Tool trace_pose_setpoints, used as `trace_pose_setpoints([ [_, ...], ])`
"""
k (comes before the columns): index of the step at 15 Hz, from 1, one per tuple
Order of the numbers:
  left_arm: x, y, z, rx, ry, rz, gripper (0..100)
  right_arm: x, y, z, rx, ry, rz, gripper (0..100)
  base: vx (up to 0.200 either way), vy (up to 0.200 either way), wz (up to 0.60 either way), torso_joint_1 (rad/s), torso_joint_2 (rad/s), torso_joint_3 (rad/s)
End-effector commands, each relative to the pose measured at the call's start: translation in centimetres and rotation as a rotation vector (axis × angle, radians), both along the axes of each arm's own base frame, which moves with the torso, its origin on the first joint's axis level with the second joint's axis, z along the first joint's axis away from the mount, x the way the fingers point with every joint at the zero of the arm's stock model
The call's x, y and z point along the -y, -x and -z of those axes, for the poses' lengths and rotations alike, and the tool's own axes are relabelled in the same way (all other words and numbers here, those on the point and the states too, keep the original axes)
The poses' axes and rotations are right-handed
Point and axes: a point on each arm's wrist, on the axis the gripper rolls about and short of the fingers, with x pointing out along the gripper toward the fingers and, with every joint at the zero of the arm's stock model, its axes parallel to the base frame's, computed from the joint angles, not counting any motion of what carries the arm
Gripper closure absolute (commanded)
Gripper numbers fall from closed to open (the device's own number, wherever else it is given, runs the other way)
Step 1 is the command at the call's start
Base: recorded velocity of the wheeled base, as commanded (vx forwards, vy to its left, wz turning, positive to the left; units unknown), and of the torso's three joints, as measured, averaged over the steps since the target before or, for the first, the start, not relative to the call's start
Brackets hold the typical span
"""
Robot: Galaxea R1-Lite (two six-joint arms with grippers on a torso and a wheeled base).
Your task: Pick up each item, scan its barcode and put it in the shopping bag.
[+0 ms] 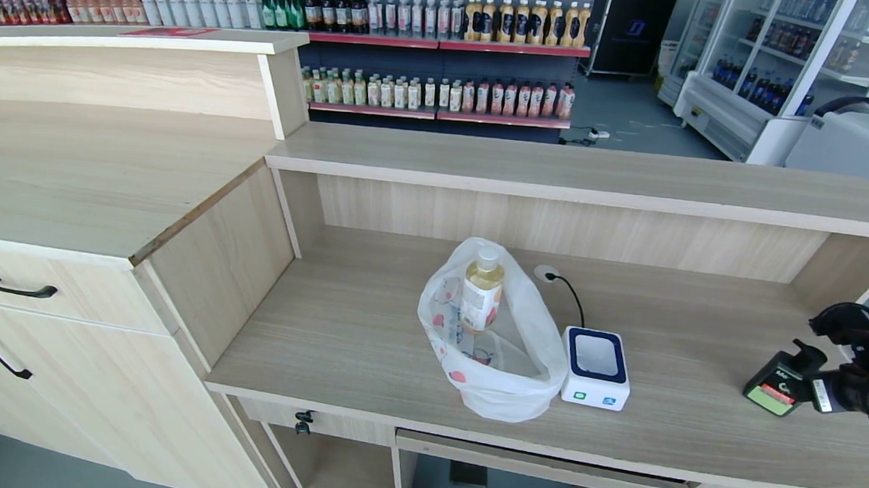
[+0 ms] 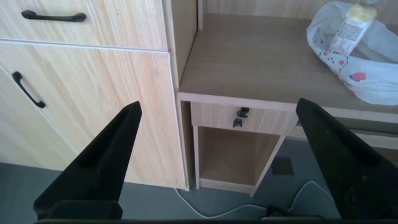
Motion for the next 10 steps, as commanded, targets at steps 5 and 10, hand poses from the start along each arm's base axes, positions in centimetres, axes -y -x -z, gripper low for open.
trace_pose_setpoints([
  [5, 0.0, 0.0, 0.0, -0.002, 0.0, -0.001, 0, 1.8, -0.4, 2.0, -0.005, -0.072, -0.066, 0, 0.0, 0.0, 0.0, 0.0, 0.0, 0.0],
  [10, 0.0, 0.0, 0.0, -0.002, 0.0, -0.001, 0, 2.2, -1.5, 3.5, -0.019, -0.07, -0.133, 0, 0.0, 0.0, 0.0, 0.0, 0.0, 0.0],
])
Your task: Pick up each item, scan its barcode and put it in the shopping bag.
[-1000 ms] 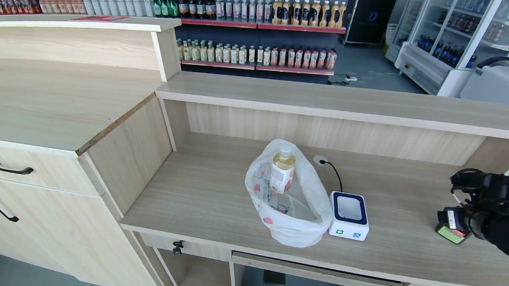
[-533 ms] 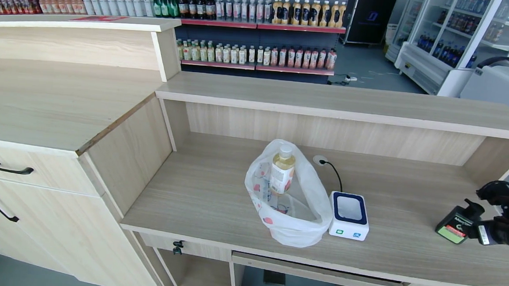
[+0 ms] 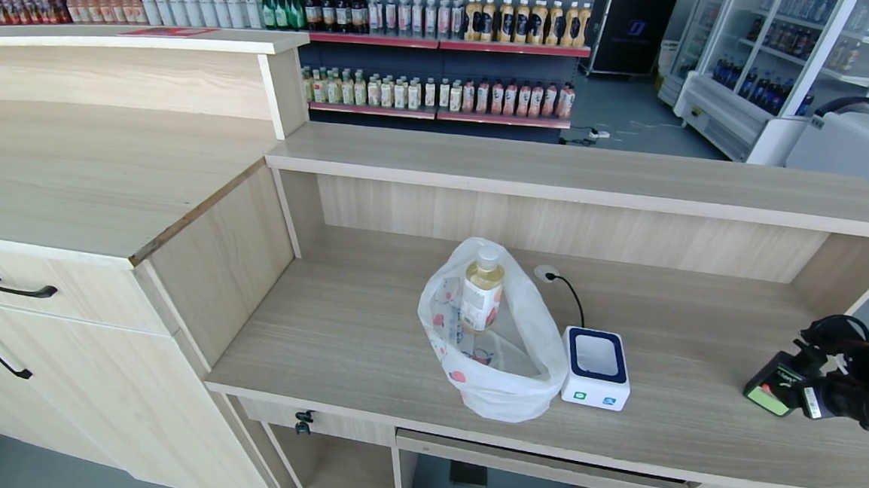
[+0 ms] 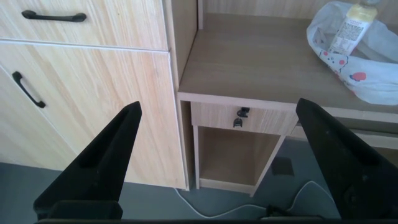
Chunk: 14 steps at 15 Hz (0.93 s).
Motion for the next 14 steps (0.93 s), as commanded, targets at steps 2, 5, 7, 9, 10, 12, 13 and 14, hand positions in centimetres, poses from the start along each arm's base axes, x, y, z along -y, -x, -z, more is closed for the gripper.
trace_pose_setpoints([
  [2, 0.0, 0.0, 0.0, -0.002, 0.0, -0.001, 0, 0.0, -0.6, 1.0, -0.013, -0.015, -0.028, 0, 0.0, 0.0, 0.0, 0.0, 0.0, 0.0],
  [5, 0.0, 0.0, 0.0, -0.002, 0.0, -0.001, 0, -0.6, -1.7, 1.4, -0.004, -0.022, -0.071, 0, 0.0, 0.0, 0.0, 0.0, 0.0, 0.0],
  [7, 0.0, 0.0, 0.0, -0.002, 0.0, -0.001, 0, -0.8, -2.1, 1.5, 0.004, -0.033, -0.101, 0, 0.0, 0.0, 0.0, 0.0, 0.0, 0.0],
  [9, 0.0, 0.0, 0.0, -0.002, 0.0, -0.001, 0, -1.1, -2.6, 1.8, 0.006, -0.04, -0.127, 0, 0.0, 0.0, 0.0, 0.0, 0.0, 0.0],
  [10, 0.0, 0.0, 0.0, -0.002, 0.0, -0.001, 0, -1.3, -2.8, 2.1, 0.003, -0.042, -0.134, 0, 0.0, 0.0, 0.0, 0.0, 0.0, 0.0],
  [12, 0.0, 0.0, 0.0, -0.002, 0.0, -0.001, 0, -1.7, -3.3, 2.3, 0.001, -0.041, -0.149, 0, 0.0, 0.0, 0.0, 0.0, 0.0, 0.0],
  [13, 0.0, 0.0, 0.0, -0.002, 0.0, -0.001, 0, -1.9, -3.5, 2.4, 0.001, -0.041, -0.157, 0, 0.0, 0.0, 0.0, 0.0, 0.0, 0.0],
  [14, 0.0, 0.0, 0.0, -0.002, 0.0, -0.001, 0, -2.2, -3.7, 2.5, 0.0, -0.04, -0.165, 0, 0.0, 0.0, 0.0, 0.0, 0.0, 0.0],
])
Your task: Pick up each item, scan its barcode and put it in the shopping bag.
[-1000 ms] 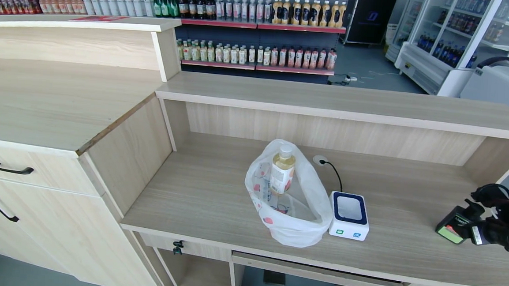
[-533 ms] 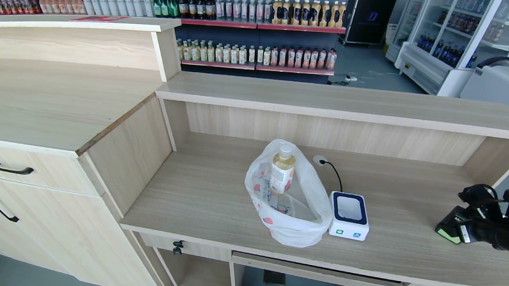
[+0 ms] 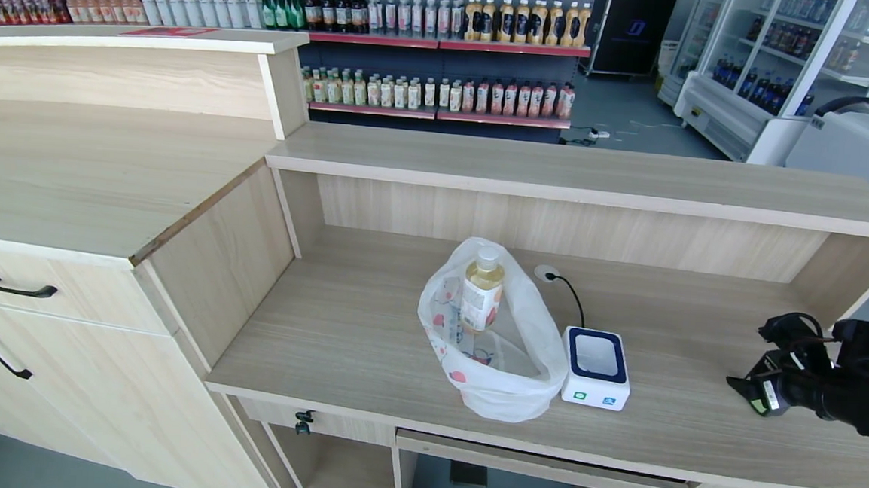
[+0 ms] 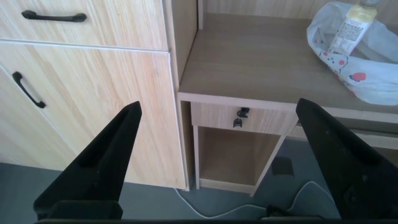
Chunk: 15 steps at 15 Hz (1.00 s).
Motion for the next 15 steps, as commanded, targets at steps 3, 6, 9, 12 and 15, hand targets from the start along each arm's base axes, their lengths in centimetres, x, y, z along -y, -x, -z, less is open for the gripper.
trace_pose_setpoints([
  [3, 0.0, 0.0, 0.0, 0.0, 0.0, 0.0, 0, -0.8, -0.5, 0.4, -0.007, 0.008, -0.031, 100, 0.0, 0.0, 0.0, 0.0, 0.0, 0.0],
  [6, 0.0, 0.0, 0.0, -0.002, 0.0, 0.0, 0, -1.1, -0.9, -0.1, 0.023, 0.031, -0.048, 100, 0.0, 0.0, 0.0, 0.0, 0.0, 0.0],
  [9, 0.0, 0.0, 0.0, -0.002, 0.0, 0.0, 0, -1.2, -1.2, -0.5, 0.04, 0.074, -0.072, 100, 0.0, 0.0, 0.0, 0.0, 0.0, 0.0],
  [12, 0.0, 0.0, 0.0, 0.0, 0.0, 0.0, 0, -1.3, -0.6, -3.7, 0.074, 0.265, -0.153, 100, 0.0, 0.0, 0.0, 0.0, 0.0, 0.0],
  [15, 0.0, 0.0, 0.0, -0.002, 0.0, 0.0, 0, -3.0, 4.1, -11.0, 0.23, 0.453, -0.218, 100, 0.0, 0.0, 0.0, 0.0, 0.0, 0.0],
])
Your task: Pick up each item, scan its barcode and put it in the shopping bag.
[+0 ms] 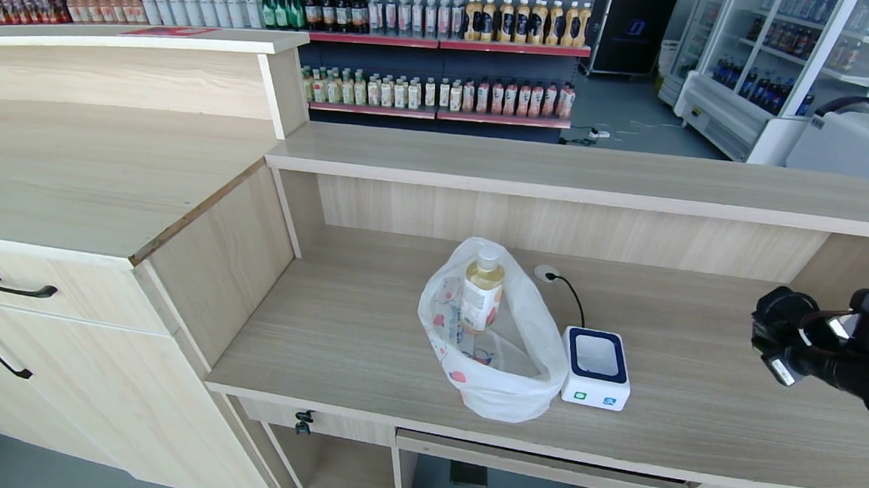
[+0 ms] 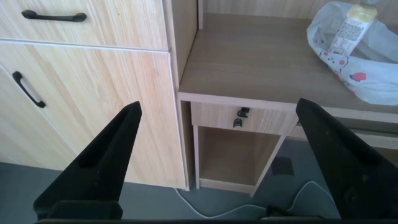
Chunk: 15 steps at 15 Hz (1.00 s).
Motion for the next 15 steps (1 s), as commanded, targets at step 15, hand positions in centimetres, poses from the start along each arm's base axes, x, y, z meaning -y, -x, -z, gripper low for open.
trace_pose_setpoints([
  [15, 0.0, 0.0, 0.0, -0.002, 0.0, 0.0, 0, -24.3, 17.3, -13.7, 1.35, 1.325, -1.336, 100, 0.0, 0.0, 0.0, 0.0, 0.0, 0.0],
])
